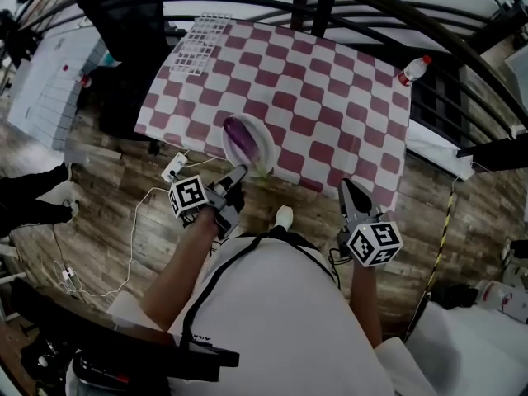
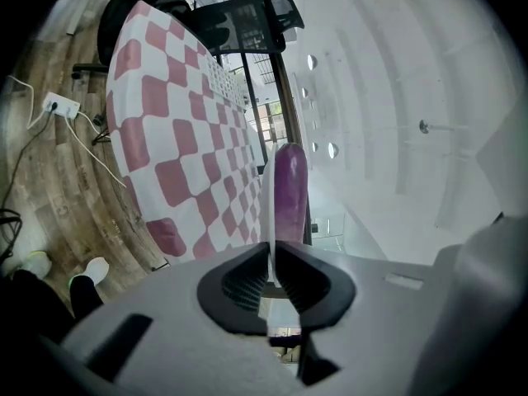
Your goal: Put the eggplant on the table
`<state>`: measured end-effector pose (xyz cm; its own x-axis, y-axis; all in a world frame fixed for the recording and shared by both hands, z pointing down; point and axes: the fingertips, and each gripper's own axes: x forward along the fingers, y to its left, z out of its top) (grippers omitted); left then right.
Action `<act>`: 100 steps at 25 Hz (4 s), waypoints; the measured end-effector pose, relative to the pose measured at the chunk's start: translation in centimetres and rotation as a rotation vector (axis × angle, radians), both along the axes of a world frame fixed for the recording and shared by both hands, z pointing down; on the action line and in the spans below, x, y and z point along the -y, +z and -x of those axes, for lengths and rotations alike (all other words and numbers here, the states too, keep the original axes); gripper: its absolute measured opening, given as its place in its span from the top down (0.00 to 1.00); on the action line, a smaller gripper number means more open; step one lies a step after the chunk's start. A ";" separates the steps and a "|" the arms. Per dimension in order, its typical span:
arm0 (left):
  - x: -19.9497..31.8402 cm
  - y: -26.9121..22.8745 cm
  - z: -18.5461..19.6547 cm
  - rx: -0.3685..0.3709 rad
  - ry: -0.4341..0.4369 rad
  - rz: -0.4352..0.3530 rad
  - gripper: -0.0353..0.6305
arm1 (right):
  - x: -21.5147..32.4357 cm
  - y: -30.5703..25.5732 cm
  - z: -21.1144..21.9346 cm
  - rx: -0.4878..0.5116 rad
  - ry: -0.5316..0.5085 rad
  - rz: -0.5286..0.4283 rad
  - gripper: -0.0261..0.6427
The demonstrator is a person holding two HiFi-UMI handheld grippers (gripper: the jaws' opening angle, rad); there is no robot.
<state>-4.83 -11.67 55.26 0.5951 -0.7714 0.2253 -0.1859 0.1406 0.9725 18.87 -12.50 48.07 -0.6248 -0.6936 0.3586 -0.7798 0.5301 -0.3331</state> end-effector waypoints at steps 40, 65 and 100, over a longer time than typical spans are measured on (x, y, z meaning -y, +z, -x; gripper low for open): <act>12.7 1.8 0.5 -0.044 0.049 0.029 0.90 | 10.8 1.5 6.4 -0.040 -0.101 0.048 0.95; 23.9 7.6 4.4 -0.042 0.241 0.069 0.90 | 15.8 5.9 12.9 -0.088 0.008 0.156 0.95; 27.9 17.2 4.1 0.011 0.272 0.225 0.90 | 17.4 7.4 11.0 -0.139 0.060 0.223 0.95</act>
<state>-8.92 -39.57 72.44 0.7685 -0.5156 0.3790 -0.2558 0.2954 0.9205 7.85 -29.95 55.46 -0.5190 -0.6220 0.5863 -0.8539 0.4075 -0.3236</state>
